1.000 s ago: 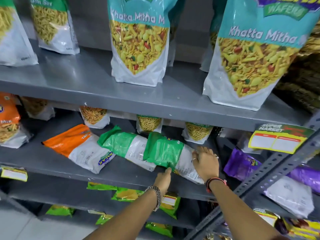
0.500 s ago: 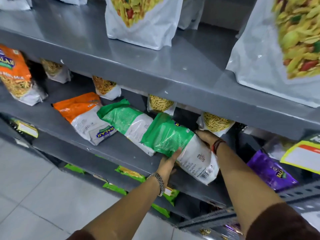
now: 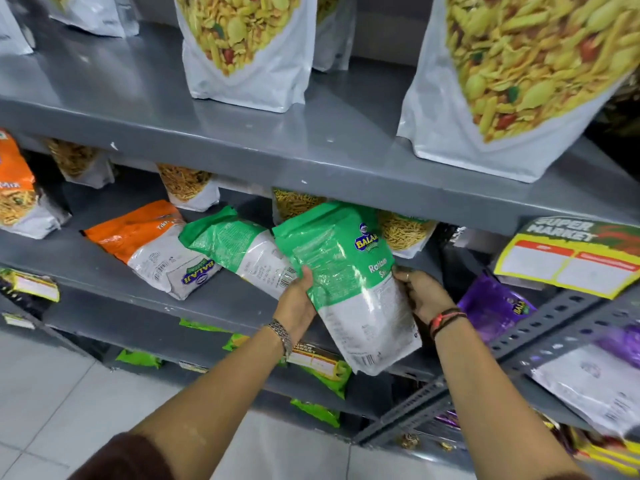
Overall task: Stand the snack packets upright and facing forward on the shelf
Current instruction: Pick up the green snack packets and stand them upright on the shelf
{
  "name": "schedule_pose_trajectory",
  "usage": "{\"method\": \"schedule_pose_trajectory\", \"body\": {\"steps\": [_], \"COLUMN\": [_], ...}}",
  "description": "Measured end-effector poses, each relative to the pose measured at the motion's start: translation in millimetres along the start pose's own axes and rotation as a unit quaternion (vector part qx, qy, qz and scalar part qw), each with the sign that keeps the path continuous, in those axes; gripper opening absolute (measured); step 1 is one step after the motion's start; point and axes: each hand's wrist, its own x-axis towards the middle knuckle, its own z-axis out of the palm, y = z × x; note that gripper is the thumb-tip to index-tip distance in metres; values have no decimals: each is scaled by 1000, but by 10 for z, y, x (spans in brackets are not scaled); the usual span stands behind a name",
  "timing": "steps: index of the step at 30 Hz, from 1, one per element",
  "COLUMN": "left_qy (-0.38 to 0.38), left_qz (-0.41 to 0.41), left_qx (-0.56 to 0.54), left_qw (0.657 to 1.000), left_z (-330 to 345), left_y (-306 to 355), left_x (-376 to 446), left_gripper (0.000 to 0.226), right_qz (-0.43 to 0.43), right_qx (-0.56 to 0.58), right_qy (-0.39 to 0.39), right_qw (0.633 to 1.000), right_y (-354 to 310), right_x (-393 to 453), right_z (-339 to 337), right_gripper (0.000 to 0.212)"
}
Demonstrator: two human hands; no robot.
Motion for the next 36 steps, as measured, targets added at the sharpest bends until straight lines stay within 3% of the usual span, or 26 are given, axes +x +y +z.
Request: {"method": "schedule_pose_trajectory", "body": {"steps": [2,6,11,13,16,19,21,23,27,32,36], "left_qy": [-3,11,26,6,46,98,87,48,-8,22,49], "left_qz": [16,30,71,78,97,136,168,145,16,20,36], "left_qx": [12,99,229,225,201,241,303,355,387,368,343], "left_qw": [1000,995,970,971,974,956,934,922,922,929,937], "left_z": [50,221,228,154,49,-6,20,72,212,347,450], "left_y": [123,411,439,351,179,-80,-221,-353,-469,-376,-379], "left_x": [40,110,118,69,-97,-387,-554,-620,-571,-332,-127], "left_gripper": [41,53,55,55,49,43,51,60,69,66,59], "right_qz": [-31,-102,-155,-159,-137,-90,-71,-66,-64,-43,-80], "right_qx": [55,137,146,175,223,202,171,143,121,89,69], "right_qy": [-1,52,97,112,83,61,57,56,96,152,122], "right_qw": [998,984,972,965,962,973,981,986,986,983,987], "right_y": [-22,-13,220,287,301,309,337,378,488,693,881], "right_x": [-94,-180,-193,-176,-126,-78,-56,-55,-132,-340,-505], "right_z": [-5,35,147,141,105,56,35,23,3,14,152], "right_gripper": [15,31,34,28,17,35,51,58,59,56,49]}}
